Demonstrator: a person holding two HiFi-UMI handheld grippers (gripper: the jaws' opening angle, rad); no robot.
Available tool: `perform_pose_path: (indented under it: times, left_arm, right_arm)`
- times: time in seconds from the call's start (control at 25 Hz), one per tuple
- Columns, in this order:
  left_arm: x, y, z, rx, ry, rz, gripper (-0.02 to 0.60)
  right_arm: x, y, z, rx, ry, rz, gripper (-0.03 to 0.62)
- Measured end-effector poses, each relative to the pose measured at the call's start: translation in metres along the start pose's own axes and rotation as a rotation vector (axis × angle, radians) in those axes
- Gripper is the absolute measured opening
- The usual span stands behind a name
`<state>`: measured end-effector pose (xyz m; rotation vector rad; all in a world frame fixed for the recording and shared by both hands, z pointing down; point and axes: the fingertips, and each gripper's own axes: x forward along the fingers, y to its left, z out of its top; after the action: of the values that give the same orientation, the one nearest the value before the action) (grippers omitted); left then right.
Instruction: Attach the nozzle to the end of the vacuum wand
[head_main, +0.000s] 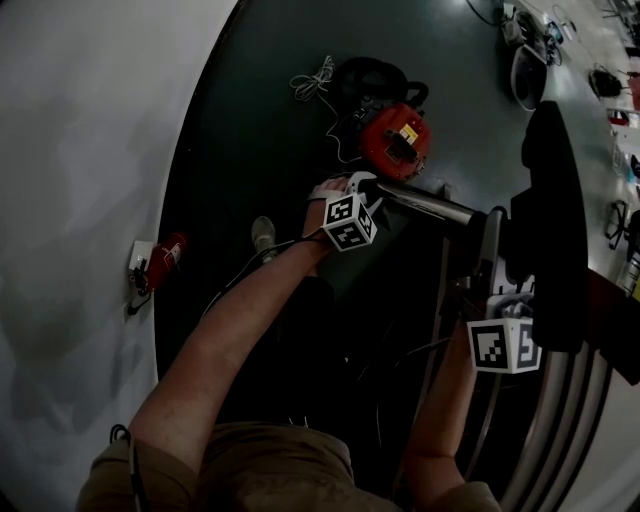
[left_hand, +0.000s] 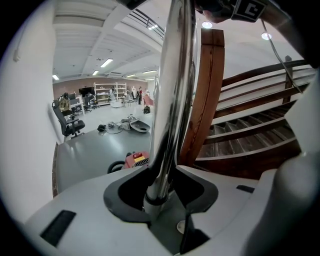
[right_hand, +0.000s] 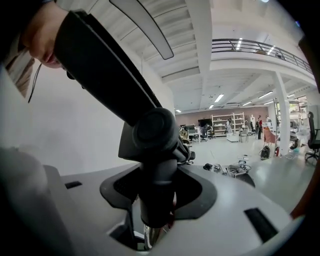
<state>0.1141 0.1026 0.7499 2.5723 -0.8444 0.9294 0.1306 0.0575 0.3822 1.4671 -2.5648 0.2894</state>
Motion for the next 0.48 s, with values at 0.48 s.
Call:
perform_pose_path:
  times: [0.48]
  left_arm:
    - [0.007, 0.007, 0.003, 0.000, 0.033, -0.003, 0.152]
  right_arm:
    - [0.011, -0.015, -0.005, 0.025, 0.024, -0.007, 0.181]
